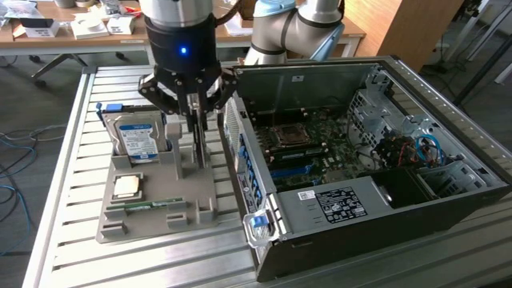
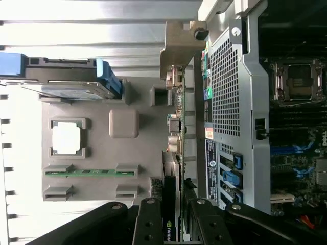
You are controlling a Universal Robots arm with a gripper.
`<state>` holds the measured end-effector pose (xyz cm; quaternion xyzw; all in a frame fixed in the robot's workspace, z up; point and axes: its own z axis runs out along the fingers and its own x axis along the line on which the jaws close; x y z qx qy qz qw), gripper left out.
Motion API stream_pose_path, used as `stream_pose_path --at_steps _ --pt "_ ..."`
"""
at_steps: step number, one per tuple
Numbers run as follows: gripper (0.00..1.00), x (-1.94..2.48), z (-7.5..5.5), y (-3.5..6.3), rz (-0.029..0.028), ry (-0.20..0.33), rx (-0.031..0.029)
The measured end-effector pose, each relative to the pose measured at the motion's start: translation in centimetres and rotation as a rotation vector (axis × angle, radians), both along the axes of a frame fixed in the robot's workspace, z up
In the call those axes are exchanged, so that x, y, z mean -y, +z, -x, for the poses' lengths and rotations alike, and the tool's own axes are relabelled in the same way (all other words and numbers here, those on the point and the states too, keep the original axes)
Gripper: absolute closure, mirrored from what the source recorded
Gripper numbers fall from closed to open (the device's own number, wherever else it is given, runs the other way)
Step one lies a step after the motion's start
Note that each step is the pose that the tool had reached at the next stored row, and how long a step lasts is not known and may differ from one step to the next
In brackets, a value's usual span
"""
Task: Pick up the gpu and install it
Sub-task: 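Pick up the gpu and move the gpu toward the slot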
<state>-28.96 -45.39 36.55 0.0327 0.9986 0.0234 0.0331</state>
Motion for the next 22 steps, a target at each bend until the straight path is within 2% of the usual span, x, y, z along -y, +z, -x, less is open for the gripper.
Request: stream_pose_path --at_steps 9,14,19,22 --pt "0.74 0.0 0.0 4.09 0.0 0.0 0.0" --pt "0.74 0.0 0.0 5.91 0.0 0.0 0.0" --pt "0.74 0.0 0.0 7.07 -0.0001 0.0 0.0001" --pt "0.74 0.0 0.0 7.17 -0.0001 0.0 0.0001"
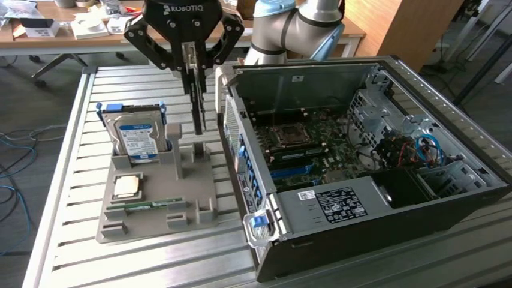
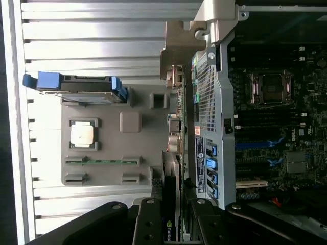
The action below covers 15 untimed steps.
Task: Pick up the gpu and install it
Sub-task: 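Pick up the gpu and move the gpu toward the slot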
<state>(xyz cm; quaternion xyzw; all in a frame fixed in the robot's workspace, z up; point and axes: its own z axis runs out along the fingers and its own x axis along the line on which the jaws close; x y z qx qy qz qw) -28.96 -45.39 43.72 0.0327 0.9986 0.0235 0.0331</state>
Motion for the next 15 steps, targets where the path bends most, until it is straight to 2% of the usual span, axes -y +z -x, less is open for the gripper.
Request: stream_pose_path --at_steps 5,12,15 --pt "0.74 0.0 -0.3 0.02 0.0002 0.0 -0.0005" --pt "0.74 0.0 -2.2 0.01 0.0001 0.0 -0.0041" --pt "0.74 0.0 -3.4 0.0 0.0 0.0 -0.0071"
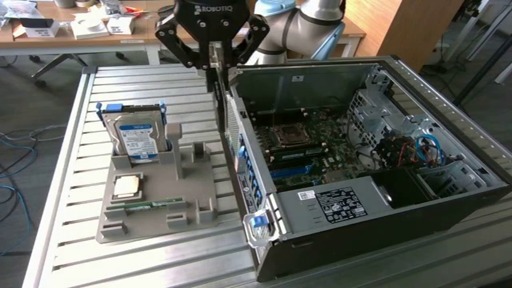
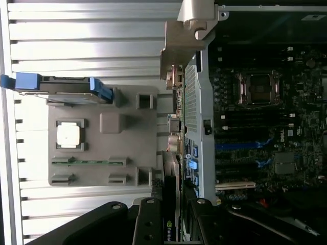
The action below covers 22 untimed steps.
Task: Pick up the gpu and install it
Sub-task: 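Pick up the gpu and move the gpu toward the slot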
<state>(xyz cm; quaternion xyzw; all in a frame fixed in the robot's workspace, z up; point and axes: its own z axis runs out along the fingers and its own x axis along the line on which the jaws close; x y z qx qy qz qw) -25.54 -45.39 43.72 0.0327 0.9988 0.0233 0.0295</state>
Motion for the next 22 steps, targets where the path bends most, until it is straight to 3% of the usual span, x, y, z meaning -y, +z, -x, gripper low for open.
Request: stream_pose_path --at_steps 22 --pt "0.74 0.0 -10.0 0.0 -0.0028 0.0 -0.0311"
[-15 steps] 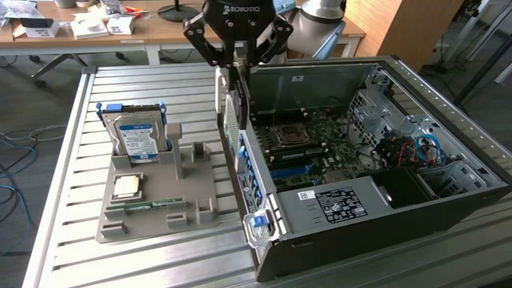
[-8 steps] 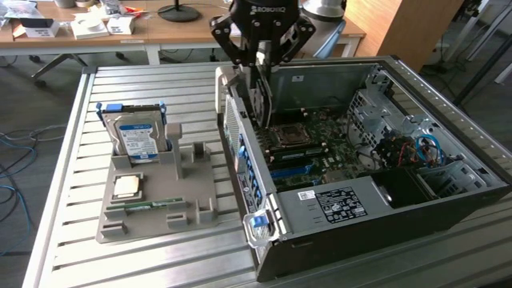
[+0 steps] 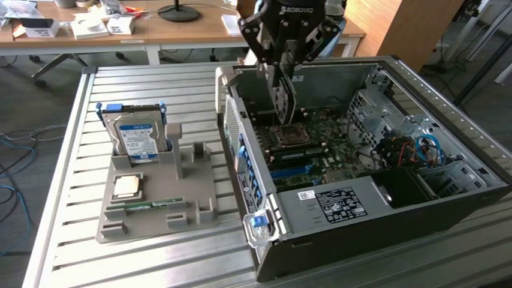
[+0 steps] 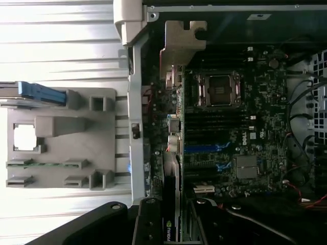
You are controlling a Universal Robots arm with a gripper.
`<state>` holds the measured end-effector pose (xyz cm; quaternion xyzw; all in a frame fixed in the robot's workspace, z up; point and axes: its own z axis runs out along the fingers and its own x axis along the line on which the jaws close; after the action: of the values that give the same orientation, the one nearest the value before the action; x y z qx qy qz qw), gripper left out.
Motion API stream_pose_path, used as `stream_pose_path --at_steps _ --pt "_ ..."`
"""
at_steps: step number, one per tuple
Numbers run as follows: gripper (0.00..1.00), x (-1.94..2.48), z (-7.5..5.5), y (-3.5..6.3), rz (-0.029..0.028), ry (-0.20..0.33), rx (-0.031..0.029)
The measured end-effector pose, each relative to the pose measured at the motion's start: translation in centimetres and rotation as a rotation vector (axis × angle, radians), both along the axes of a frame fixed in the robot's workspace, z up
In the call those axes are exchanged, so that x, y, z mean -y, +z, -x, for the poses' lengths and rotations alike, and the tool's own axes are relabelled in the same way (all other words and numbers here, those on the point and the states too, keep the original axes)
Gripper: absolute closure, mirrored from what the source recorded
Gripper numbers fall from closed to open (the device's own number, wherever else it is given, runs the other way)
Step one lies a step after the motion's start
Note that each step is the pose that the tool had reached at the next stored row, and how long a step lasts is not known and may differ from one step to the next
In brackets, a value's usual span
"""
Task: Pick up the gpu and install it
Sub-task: 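Pick up the gpu and move the gpu toward the slot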
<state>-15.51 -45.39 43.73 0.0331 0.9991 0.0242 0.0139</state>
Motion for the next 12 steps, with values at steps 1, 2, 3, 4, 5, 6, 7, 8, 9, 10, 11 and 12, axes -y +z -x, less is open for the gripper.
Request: stream_pose_path --at_steps 1,2,3,4,5,6,7,8,9,10,11,12 --pt "0.74 0.0 -0.4 -0.01 -0.0005 0.0 -0.0011" --pt "0.74 0.0 -0.9 -0.01 -0.001 0.0 -0.0023" --pt "0.74 0.0 -1.3 0.0 -0.0014 0.0 -0.0035" --pt "0.74 0.0 -1.8 0.0 -0.0019 0.0 -0.0045" --pt "0.74 0.0 -2.2 0.0 -0.0025 0.0 -0.0055" --pt "0.74 0.0 -2.7 0.0 -0.0031 0.0 -0.0065" --pt "0.74 0.0 -3.1 0.0 -0.0036 0.0 -0.0075" --pt "0.74 0.0 -3.6 0.0 -0.0042 0.0 -0.0085" --pt "0.74 0.0 -4.1 0.0 -0.0047 0.0 -0.0095" --pt "0.74 0.0 -4.5 0.0 -0.0052 0.0 -0.0104" --pt "0.74 0.0 -5.0 0.0 -0.0056 0.0 -0.0114" --pt "0.74 0.0 -5.4 0.0 -0.0061 0.0 -0.0123"
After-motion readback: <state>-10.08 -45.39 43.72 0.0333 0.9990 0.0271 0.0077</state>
